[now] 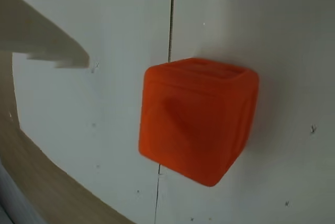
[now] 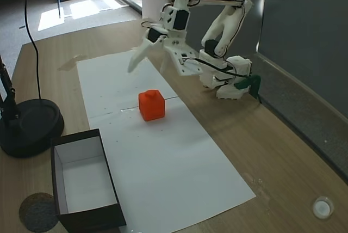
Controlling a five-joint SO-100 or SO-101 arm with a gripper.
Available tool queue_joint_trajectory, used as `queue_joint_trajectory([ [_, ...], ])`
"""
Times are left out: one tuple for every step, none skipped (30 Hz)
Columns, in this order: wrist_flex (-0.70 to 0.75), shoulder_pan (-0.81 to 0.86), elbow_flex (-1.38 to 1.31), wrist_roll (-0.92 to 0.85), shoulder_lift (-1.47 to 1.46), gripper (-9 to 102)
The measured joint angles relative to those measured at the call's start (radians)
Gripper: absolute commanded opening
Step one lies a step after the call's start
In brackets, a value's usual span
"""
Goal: Grab a orange square and put it in the box.
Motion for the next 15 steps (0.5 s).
queue_joint_trajectory([
  [0.000, 0.000, -0.003, 0.000, -0.044, 41],
  [-0.002, 0.000, -0.003, 0.000, -0.087, 41],
  [-0.002, 0.000, -0.003, 0.000, -0.129, 41],
  [-0.002, 0.002, -0.003, 0.000, -0.160, 41],
  [-0.002, 0.003, -0.003, 0.002, -0.186, 41],
  [-0.002, 0.005, -0.003, 0.009, -0.206, 41],
  [-0.006, 0.005, -0.003, 0.023, -0.219, 41],
  [-0.015, 0.003, -0.003, 0.043, -0.233, 41],
  [-0.028, -0.003, -0.003, 0.060, -0.244, 41],
  [-0.038, -0.011, -0.003, 0.075, -0.253, 40],
  [-0.049, -0.011, -0.003, 0.086, -0.259, 40],
  [-0.060, -0.008, -0.003, 0.092, -0.264, 40],
  [-0.066, -0.006, -0.003, 0.095, -0.272, 40],
  [-0.071, -0.015, -0.003, 0.098, -0.279, 40],
  [-0.075, -0.032, -0.003, 0.101, -0.285, 40],
])
